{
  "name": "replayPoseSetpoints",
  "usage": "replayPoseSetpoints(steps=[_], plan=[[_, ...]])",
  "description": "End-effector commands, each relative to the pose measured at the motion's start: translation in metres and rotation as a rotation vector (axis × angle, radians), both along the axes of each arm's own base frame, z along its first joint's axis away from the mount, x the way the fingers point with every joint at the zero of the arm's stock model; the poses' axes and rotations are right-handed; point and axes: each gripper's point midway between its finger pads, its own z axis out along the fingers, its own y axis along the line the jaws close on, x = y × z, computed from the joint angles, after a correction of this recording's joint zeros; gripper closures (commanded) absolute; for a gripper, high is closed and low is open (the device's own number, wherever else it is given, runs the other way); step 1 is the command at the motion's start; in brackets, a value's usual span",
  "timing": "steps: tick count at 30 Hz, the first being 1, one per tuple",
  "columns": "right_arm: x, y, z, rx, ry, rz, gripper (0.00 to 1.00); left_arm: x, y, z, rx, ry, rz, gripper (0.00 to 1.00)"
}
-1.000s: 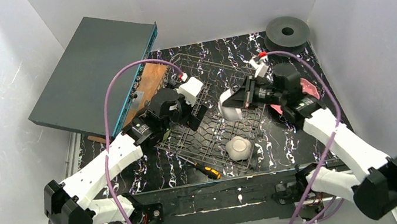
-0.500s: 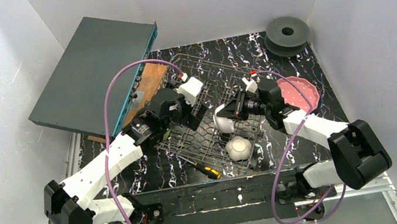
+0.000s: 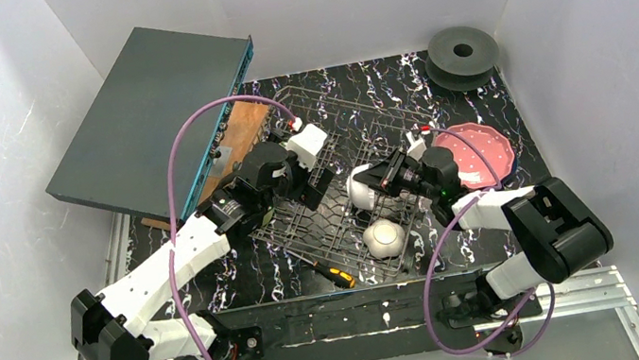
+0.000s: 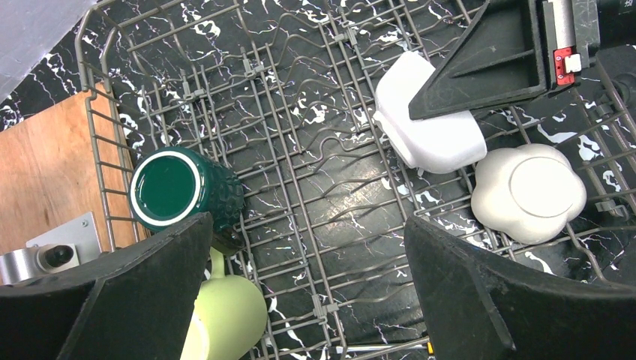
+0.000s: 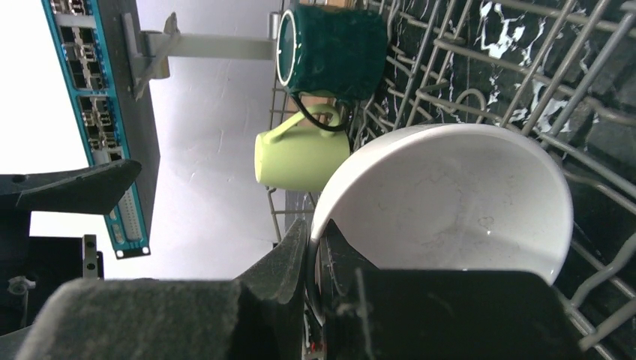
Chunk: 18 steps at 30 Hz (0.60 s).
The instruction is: Load the mixed dishes into the dish rack
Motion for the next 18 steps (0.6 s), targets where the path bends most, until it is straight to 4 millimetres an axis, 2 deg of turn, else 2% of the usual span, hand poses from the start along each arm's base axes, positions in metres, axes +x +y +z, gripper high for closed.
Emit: replayPoseSetpoints(steps=[1, 3, 13, 18], plan=[[0.014, -0.009, 0.027, 0.04, -0.122, -0.09, 0.99, -0.001, -0.002, 0.007, -0.019, -0.018, -0.01, 0.01], [0.015, -0.014, 0.017, 0.006, -0.108, -0.112, 0.98, -0.001, -0.002, 0.007, -0.022, -0.017, -0.012, 0.01], [0.019, -0.014, 0.006, 0.051, -0.115, -0.093, 0.97, 0.0, -0.004, 0.003, -0.015, -0.008, -0.014, 0.01], [0.026, -0.012, 0.012, 0.085, -0.111, -0.101, 0.97, 0.0, -0.005, 0.001, -0.011, -0.005, -0.014, 0.01]])
